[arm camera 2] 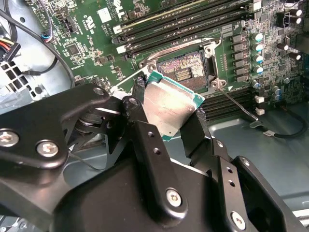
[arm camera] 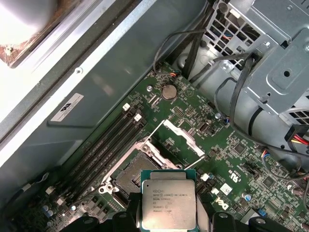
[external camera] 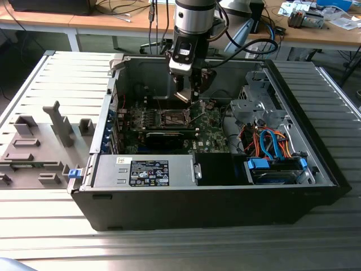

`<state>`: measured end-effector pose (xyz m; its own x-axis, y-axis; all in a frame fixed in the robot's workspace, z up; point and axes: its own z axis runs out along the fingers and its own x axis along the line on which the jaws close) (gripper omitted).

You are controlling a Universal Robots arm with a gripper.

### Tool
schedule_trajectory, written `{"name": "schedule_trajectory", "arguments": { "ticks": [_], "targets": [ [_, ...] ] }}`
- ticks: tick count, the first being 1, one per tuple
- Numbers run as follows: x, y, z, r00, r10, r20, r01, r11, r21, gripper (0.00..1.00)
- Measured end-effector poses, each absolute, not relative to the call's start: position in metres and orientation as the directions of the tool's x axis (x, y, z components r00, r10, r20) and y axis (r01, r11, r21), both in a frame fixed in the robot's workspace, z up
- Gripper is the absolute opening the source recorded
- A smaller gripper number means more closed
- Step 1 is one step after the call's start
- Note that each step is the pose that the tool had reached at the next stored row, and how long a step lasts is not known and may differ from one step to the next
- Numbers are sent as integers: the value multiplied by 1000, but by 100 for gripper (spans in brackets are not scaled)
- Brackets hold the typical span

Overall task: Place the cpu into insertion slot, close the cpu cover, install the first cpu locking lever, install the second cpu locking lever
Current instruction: 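Place the cpu into insertion slot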

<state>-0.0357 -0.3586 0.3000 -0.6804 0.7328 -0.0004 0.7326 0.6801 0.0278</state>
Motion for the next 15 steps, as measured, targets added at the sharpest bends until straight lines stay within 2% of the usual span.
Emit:
{"name": "schedule_trajectory", "arguments": {
  "ticks": [15],
  "targets": [
    [-36, -359, 300, -656, 755, -1, 755, 656, 27, 54]
  ]
}}
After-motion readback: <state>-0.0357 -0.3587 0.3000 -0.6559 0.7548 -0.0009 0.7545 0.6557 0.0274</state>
